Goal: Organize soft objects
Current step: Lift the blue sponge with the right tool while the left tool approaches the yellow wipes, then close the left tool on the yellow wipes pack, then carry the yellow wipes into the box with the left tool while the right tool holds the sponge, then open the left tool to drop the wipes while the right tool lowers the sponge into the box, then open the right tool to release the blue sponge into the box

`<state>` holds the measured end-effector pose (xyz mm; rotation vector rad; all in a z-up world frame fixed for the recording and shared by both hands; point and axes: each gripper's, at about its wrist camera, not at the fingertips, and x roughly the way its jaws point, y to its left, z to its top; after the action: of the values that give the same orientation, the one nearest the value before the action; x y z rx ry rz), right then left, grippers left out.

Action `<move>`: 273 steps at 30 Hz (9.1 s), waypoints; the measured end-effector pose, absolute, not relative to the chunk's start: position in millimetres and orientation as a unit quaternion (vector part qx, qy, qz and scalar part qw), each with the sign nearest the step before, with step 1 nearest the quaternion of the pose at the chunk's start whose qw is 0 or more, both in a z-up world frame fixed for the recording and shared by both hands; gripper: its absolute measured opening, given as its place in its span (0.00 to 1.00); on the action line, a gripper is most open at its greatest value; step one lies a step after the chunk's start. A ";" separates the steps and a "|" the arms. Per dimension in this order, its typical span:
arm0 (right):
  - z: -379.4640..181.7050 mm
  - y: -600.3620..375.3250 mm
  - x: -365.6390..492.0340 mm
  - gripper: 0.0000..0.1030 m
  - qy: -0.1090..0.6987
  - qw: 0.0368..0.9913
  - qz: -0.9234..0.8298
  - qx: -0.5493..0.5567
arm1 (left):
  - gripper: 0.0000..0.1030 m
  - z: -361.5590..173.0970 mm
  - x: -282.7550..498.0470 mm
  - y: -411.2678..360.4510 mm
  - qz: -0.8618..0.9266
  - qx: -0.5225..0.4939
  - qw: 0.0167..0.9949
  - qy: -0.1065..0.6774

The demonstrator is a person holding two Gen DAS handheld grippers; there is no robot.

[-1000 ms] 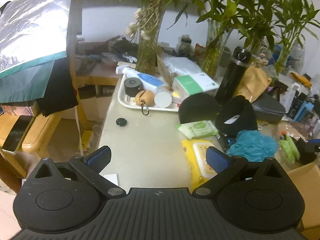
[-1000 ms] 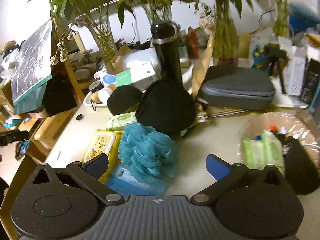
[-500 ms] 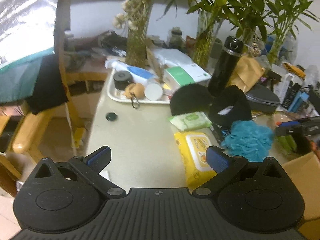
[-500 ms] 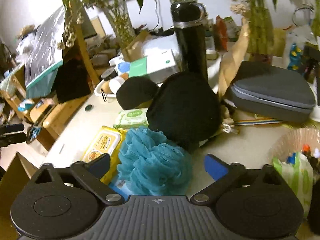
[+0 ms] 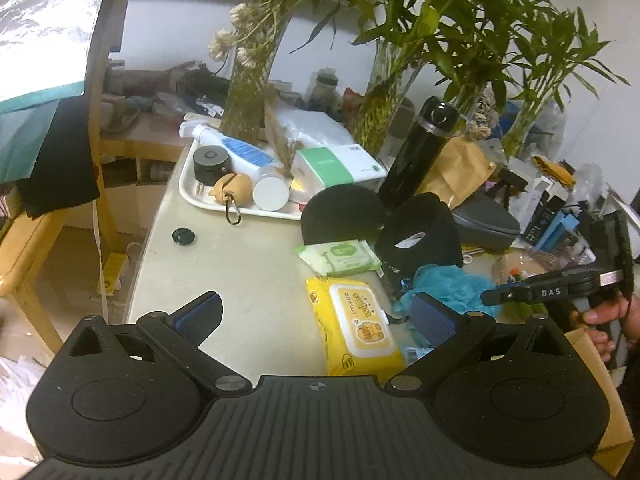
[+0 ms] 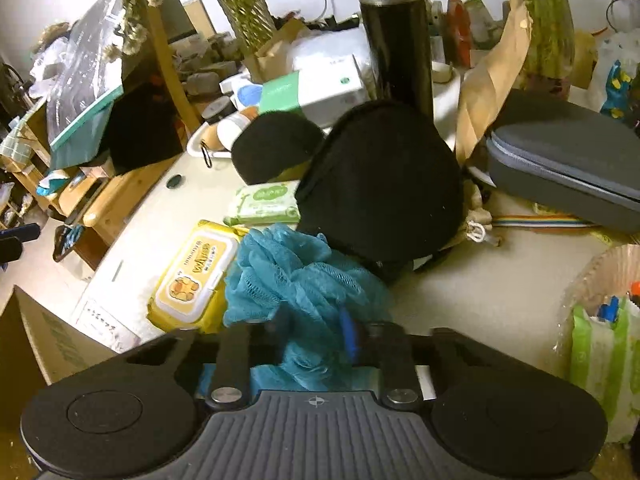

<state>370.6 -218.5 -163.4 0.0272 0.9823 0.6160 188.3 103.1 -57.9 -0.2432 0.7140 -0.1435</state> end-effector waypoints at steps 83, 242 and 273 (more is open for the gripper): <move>-91.0 -300.4 292.8 0.14 0.330 0.932 0.136 0.067 | 1.00 -152.4 396.7 -11.1 0.007 -0.041 0.710 0.703; -60.8 -231.0 131.8 1.00 0.353 0.909 0.222 -0.025 | 0.67 -35.5 102.8 3.3 0.025 0.095 0.910 0.402; -59.8 -231.0 135.3 1.00 0.350 0.919 0.180 -0.029 | 0.67 -35.6 115.2 30.3 -0.046 0.017 0.929 0.368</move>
<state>135.3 -231.0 -59.8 -0.0599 0.7194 0.3702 115.2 30.3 -35.6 0.0356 0.7536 -0.0935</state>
